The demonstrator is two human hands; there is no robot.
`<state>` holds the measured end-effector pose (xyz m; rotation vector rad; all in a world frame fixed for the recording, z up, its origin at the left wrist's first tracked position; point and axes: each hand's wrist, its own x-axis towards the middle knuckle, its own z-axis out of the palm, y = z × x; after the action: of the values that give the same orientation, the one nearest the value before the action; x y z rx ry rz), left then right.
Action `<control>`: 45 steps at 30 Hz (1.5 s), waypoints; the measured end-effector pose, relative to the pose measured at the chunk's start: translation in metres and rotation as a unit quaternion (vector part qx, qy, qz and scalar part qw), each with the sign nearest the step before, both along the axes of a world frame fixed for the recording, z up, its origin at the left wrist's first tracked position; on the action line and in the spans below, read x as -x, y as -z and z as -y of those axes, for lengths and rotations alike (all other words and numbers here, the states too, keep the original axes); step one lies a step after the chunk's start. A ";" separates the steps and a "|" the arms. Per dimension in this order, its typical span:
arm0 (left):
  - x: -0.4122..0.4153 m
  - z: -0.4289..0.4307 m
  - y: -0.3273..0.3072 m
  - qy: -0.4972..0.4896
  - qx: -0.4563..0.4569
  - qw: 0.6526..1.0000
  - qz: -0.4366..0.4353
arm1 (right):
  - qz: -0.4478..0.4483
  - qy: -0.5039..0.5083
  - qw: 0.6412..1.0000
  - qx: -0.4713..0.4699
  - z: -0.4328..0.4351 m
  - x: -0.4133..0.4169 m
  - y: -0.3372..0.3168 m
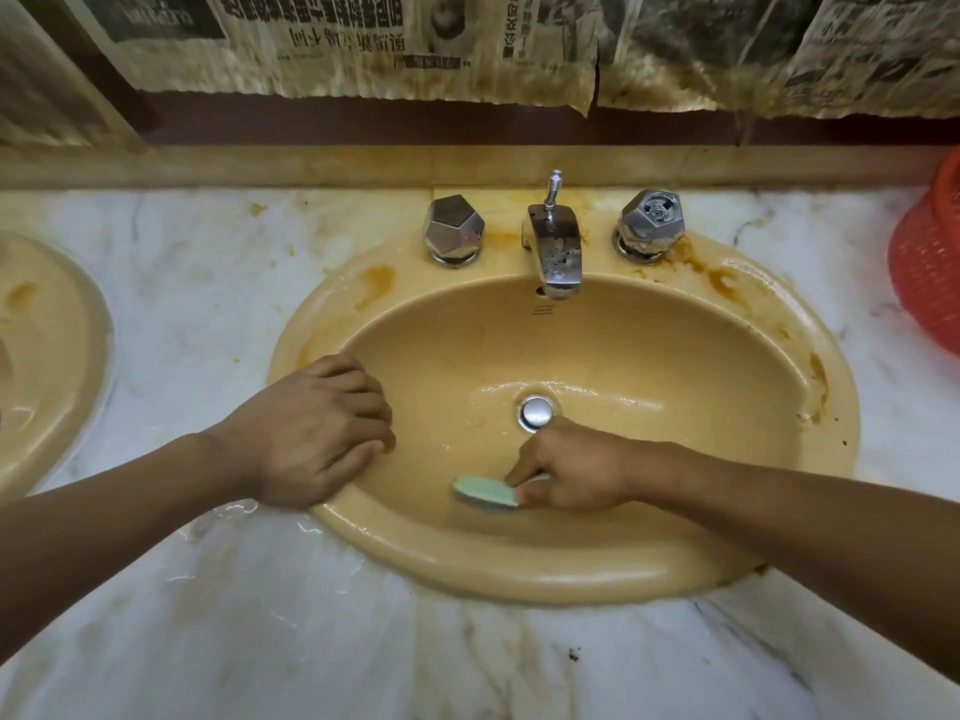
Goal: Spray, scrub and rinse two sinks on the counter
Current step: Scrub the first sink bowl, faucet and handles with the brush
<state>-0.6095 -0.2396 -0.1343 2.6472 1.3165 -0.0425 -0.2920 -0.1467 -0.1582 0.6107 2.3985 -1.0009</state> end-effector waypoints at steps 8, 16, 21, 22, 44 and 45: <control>-0.002 0.000 -0.004 -0.019 0.019 1.000 0.001 | 0.042 0.045 0.997 -0.044 -0.025 0.001 0.010; -0.004 0.002 -0.007 -0.046 0.014 0.999 -0.019 | 0.070 -0.010 0.998 0.004 -0.029 -0.020 -0.010; -0.005 0.002 -0.011 -0.061 0.008 0.998 -0.027 | 0.002 0.080 0.997 -0.009 -0.001 0.006 0.010; -0.005 0.003 -0.011 -0.063 0.008 0.998 -0.028 | -0.030 0.084 0.995 0.037 0.008 0.017 0.002; -0.006 0.009 -0.008 -0.174 -0.008 0.984 0.046 | -0.130 0.239 0.955 -0.117 0.005 0.081 0.039; -0.006 0.009 -0.008 -0.173 -0.009 0.984 0.041 | -0.152 0.211 0.963 -0.064 0.014 0.081 0.036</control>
<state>-0.6036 -0.2482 -0.1267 2.3671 1.7309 0.1250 -0.3729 -0.1603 -0.1946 1.1226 2.6806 -1.1877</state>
